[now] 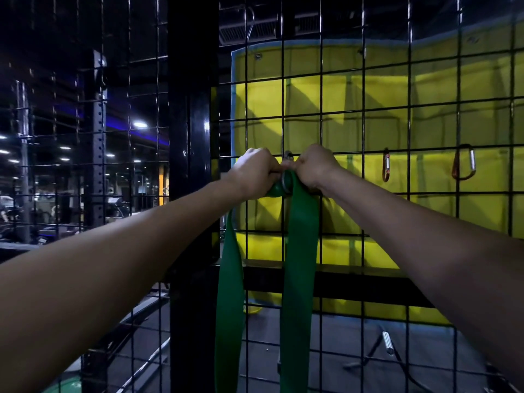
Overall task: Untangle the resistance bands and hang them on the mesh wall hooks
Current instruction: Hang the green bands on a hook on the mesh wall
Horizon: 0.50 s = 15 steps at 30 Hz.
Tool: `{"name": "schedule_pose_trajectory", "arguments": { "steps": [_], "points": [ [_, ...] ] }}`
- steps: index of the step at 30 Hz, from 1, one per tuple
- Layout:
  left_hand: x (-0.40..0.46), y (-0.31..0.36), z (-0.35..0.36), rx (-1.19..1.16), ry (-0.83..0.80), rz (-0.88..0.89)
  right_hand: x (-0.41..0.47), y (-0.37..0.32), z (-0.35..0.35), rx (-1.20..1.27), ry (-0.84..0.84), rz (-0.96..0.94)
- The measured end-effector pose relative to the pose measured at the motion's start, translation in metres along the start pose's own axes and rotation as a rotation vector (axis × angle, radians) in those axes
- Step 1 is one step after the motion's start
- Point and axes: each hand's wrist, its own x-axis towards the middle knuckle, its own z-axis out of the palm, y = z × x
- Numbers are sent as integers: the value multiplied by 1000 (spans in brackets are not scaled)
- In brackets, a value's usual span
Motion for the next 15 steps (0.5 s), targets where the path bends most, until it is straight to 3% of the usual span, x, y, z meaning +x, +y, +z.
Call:
{"name": "schedule_pose_trajectory", "arguments": {
  "steps": [7, 15],
  "points": [
    [-2, 0, 0, -117, -35, 14, -1, 1, -1, 48, -24, 29],
    [-1, 6, 12, -382, -114, -155, -8, 12, 7, 180, 28, -13]
  ]
}}
